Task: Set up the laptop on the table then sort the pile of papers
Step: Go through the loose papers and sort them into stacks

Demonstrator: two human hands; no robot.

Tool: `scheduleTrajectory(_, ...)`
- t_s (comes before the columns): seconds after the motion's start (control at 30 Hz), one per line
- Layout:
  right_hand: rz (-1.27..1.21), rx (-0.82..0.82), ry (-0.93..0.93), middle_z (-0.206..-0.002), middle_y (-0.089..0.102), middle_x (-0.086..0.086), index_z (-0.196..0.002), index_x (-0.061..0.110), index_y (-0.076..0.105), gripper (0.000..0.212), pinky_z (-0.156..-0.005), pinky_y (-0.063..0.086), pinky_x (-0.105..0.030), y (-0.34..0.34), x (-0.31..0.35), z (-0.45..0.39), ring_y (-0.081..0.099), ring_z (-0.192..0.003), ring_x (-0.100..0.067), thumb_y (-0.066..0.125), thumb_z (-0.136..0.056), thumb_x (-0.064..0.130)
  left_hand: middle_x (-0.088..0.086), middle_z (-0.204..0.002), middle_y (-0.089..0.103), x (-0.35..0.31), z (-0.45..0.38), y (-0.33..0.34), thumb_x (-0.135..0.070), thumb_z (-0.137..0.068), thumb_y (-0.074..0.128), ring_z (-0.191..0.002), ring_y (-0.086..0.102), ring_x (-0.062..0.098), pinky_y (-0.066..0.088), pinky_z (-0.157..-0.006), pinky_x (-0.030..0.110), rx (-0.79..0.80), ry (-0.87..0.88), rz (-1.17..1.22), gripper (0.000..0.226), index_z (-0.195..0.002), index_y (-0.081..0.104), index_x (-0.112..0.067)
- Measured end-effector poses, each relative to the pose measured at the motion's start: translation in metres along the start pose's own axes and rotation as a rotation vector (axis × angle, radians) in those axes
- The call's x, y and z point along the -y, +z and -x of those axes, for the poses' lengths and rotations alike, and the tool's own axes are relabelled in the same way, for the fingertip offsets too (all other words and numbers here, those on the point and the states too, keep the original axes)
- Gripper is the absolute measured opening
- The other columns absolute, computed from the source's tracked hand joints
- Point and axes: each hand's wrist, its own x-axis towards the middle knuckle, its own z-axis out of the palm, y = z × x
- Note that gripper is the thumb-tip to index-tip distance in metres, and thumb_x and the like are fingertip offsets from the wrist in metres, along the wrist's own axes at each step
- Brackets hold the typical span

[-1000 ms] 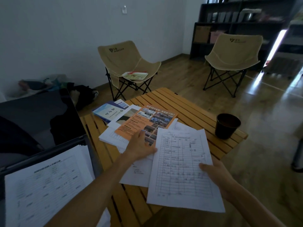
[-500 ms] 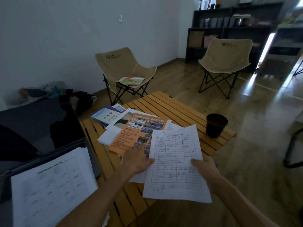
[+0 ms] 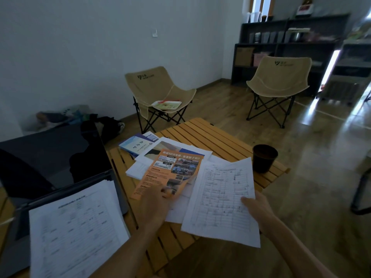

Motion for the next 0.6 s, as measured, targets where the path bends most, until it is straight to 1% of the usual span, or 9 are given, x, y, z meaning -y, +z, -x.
scheduleTrajectory(0.1,-0.055,0.033,0.037,-0.105,0.072,-0.012,-0.126,0.015,0.058,0.025,-0.068,0.06,-0.043,-0.003,-0.003,-0.003,0.072,-0.091,-0.03,0.05,-0.102,0.016,-0.011,-0.11,0.061,-0.023,-0.006,-0.012,-0.029,-0.099,0.048,-0.101,0.061,0.008,0.05,-0.079,0.017,-0.104,0.186,0.046,0.018,-0.11,0.061,-0.025)
scheduleTrajectory(0.17,-0.12,0.015,0.103,-0.105,0.072,-0.02,-0.12,0.011,0.061,0.035,-0.084,0.058,-0.055,-0.002,0.001,-0.011,0.071,-0.096,-0.04,0.049,-0.102,0.038,-0.018,-0.111,0.054,-0.051,0.01,-0.014,-0.027,-0.1,0.047,-0.102,0.056,0.002,0.043,-0.083,0.01,0.083,0.431,0.054,0.019,-0.113,0.061,-0.025)
scheduleTrajectory(0.27,-0.149,0.039,0.135,-0.104,0.073,-0.019,-0.111,0.011,0.066,0.052,-0.094,0.055,-0.054,0.004,0.013,-0.022,0.07,-0.1,-0.041,0.054,-0.093,0.059,-0.004,-0.126,0.059,-0.077,0.055,0.009,-0.021,-0.098,0.049,-0.116,0.056,0.015,0.045,-0.098,0.025,0.417,0.637,-0.204,0.027,-0.123,0.059,-0.024)
scheduleTrajectory(0.33,-0.061,0.103,0.084,-0.097,0.074,-0.008,-0.112,0.013,0.066,0.04,-0.085,0.057,-0.046,0.012,0.014,-0.026,0.071,-0.092,-0.029,0.064,-0.092,0.047,-0.004,-0.133,0.055,-0.086,0.065,0.013,-0.034,-0.099,0.047,-0.119,0.052,0.015,0.044,-0.1,0.033,0.681,0.724,-0.226,0.029,-0.127,0.053,-0.033)
scheduleTrajectory(0.4,0.05,0.122,0.032,-0.092,0.07,-0.004,-0.108,0.008,0.063,0.013,-0.073,0.054,-0.037,0.017,0.011,-0.029,0.068,-0.083,-0.021,0.06,-0.096,0.013,-0.006,-0.115,0.061,-0.095,0.049,0.005,-0.045,-0.1,0.041,-0.1,0.056,0.007,0.046,-0.087,0.028,0.912,0.619,0.061,0.026,-0.114,0.058,-0.031)
scheduleTrajectory(0.43,0.07,0.107,0.031,-0.092,0.069,-0.006,-0.104,0.008,0.061,0.01,-0.069,0.054,-0.034,0.017,0.007,-0.033,0.068,-0.082,-0.021,0.055,-0.096,0.003,-0.006,-0.099,0.063,-0.095,0.033,0.002,-0.046,-0.101,0.041,-0.087,0.059,0.007,0.049,-0.079,0.028,0.884,0.511,0.21,0.029,-0.101,0.061,-0.026)
scheduleTrajectory(0.5,0.038,0.07,0.038,-0.093,0.069,-0.009,-0.102,0.011,0.059,0.011,-0.067,0.055,-0.035,0.015,0.006,-0.039,0.069,-0.082,-0.024,0.053,-0.099,0.002,-0.002,-0.083,0.064,-0.079,-0.019,0.005,-0.044,-0.1,0.045,-0.077,0.062,0.013,0.054,-0.074,0.035,0.495,0.313,0.286,0.035,-0.086,0.062,-0.017)
scheduleTrajectory(0.57,-0.017,0.052,0.012,-0.1,0.067,-0.011,-0.109,0.013,0.059,0.011,-0.076,0.056,-0.041,0.015,0.01,-0.047,0.066,-0.086,-0.026,0.054,-0.101,0.007,0.002,-0.097,0.065,-0.045,-0.081,0.009,-0.039,-0.096,0.053,-0.092,0.063,0.017,0.053,-0.082,0.035,0.182,0.109,0.095,0.023,-0.1,0.062,-0.017)
scheduleTrajectory(0.6,-0.027,0.044,-0.001,-0.104,0.066,-0.011,-0.113,0.014,0.059,0.014,-0.082,0.056,-0.045,0.015,0.011,-0.051,0.066,-0.089,-0.027,0.054,-0.101,0.009,0.005,-0.111,0.063,-0.029,-0.105,0.008,-0.041,-0.093,0.058,-0.102,0.06,0.02,0.051,-0.088,0.036,0.149,0.026,-0.073,0.031,-0.114,0.059,-0.018)
